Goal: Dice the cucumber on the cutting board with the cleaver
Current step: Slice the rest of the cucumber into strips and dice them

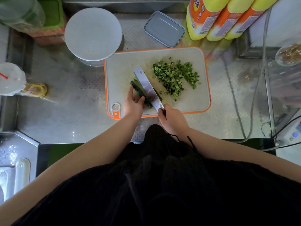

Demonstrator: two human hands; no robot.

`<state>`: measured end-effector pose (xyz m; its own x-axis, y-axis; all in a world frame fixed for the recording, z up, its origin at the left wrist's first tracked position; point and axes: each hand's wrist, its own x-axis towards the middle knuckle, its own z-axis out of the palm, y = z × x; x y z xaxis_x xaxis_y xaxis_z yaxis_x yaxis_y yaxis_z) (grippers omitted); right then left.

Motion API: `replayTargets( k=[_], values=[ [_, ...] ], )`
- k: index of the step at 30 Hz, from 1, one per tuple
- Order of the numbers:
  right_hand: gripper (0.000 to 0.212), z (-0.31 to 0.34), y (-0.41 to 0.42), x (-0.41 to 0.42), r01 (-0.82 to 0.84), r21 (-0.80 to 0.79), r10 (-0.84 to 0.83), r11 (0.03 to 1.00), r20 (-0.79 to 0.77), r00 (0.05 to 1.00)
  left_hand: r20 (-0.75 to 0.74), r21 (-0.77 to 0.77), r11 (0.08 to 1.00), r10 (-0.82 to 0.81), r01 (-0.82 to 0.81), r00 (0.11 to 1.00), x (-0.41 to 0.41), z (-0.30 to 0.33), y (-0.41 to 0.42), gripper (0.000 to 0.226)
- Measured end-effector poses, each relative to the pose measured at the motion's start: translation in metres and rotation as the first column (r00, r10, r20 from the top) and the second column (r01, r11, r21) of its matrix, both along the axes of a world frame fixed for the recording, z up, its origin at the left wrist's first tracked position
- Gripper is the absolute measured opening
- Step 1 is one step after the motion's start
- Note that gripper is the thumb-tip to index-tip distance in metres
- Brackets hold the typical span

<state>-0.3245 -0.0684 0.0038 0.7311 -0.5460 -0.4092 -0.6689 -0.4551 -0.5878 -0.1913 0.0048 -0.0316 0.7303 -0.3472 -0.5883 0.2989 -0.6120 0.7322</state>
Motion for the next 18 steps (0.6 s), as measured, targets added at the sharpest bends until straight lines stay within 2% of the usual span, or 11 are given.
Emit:
replayTargets(
  k=[18],
  values=[
    [0.022, -0.0082, 0.0022, 0.006, -0.013, -0.039, 0.012, 0.999, -0.034, 0.999, 0.001, 0.015, 1.0, -0.024, 0.024, 1.0, -0.0017, 0.0056, -0.0015, 0.063]
  ],
)
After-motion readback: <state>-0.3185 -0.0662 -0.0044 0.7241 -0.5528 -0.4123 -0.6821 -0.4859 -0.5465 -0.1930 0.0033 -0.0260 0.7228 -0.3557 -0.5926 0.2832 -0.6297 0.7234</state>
